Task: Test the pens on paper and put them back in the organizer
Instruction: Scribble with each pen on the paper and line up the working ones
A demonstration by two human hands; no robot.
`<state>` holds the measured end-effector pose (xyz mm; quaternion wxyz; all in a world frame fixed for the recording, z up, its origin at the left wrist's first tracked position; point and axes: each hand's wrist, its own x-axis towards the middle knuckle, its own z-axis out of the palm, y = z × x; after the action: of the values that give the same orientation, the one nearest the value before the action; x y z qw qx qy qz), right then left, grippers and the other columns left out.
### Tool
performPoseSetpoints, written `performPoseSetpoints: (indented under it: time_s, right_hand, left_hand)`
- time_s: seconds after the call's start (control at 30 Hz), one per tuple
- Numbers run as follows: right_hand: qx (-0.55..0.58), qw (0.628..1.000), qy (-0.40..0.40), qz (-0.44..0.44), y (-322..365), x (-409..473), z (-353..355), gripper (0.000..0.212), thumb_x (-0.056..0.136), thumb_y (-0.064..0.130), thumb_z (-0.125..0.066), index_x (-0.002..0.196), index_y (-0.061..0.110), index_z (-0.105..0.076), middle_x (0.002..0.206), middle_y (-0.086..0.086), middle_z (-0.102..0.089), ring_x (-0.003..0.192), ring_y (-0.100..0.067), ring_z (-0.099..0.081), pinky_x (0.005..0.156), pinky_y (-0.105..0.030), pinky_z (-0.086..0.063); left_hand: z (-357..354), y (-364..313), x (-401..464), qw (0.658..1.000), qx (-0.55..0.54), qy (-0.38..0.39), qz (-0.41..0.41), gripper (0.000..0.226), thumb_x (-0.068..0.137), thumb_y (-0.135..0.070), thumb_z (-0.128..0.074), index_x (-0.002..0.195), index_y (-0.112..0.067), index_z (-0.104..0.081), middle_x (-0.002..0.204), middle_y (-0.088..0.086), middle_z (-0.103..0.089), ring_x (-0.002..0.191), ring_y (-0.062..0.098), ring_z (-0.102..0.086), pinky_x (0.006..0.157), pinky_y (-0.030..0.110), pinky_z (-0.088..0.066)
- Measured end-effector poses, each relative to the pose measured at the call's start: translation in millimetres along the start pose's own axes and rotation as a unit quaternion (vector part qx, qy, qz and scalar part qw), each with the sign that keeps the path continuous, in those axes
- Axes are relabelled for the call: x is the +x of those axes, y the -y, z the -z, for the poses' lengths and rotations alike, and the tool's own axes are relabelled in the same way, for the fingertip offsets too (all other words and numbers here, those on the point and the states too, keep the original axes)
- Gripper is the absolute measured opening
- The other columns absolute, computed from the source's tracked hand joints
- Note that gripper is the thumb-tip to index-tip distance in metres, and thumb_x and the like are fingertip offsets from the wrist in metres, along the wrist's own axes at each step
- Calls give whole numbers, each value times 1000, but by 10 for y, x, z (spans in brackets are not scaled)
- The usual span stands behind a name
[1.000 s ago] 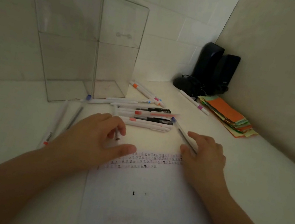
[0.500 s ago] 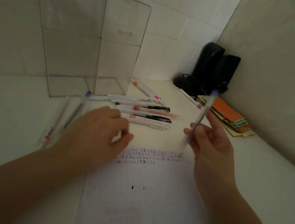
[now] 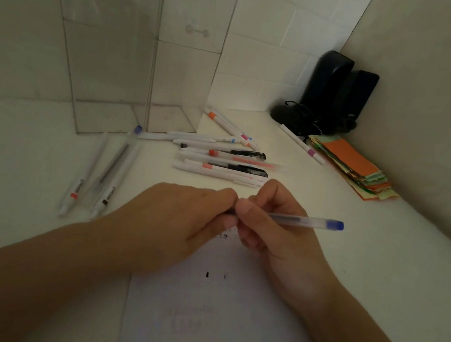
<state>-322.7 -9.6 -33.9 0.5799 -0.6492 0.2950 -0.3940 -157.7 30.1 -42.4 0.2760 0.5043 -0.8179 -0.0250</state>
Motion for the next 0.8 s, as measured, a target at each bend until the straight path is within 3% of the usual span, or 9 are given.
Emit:
performPoseSetpoints:
  time_s: [0.2,0.43,0.53,0.67,0.73,0.8]
  right_hand:
    - [36,997,60,30,42,-1,27,17,76,22,-63,62,25,-53,57,2,-60,50,-10,-49,47,-19,-39]
    - [41,997,58,27,46,-7,29,16,75,25,-61,62,26,-51,55,6,-56,50,-6,-50,49,-18,-38]
    - [50,997,57,19,62,6,32,18,79,20,-60,64,23,-50,53,4,-55,49,-8,-47,48,-20,-36]
    - [90,995,-28,-4,57,72,189,15,86,13,-42,78,9,-54,55,-9,-61,44,-16,-46,43,-23,-40]
    - [5,992,-120,-44,29,93,287,23,92,15,-46,75,7,-59,56,-9,-64,46,-17,-49,45,-24,-43]
    - [-108,979,-157,-78,-5,94,317,25,88,22,-59,65,12,-56,51,-2,-63,44,-12,-47,44,-19,-41]
  left_hand:
    - [81,-68,3,1000,-13,-21,-8,31,89,-45,-31,79,-25,-52,45,-16,-28,39,1,-31,42,13,-25]
    - [79,-68,0,999,-13,-51,3,30,88,-52,-32,81,-31,-53,41,-14,-22,36,-5,-24,44,10,-17]
    - [58,-42,12,998,-22,-62,20,34,84,-63,-31,93,-38,-53,41,-19,-27,39,-10,-32,47,10,-19]
    - [73,31,26,984,-92,-60,138,35,75,-72,-36,80,-38,-45,48,-10,-37,49,-2,-45,48,17,-26]
    - [53,110,20,979,-101,-53,166,20,83,-54,-40,75,-35,-42,49,-6,-41,52,0,-46,47,14,-33]
    - [33,151,18,981,-97,-33,165,15,89,-34,-46,74,-34,-43,49,-5,-44,56,-3,-48,54,9,-36]
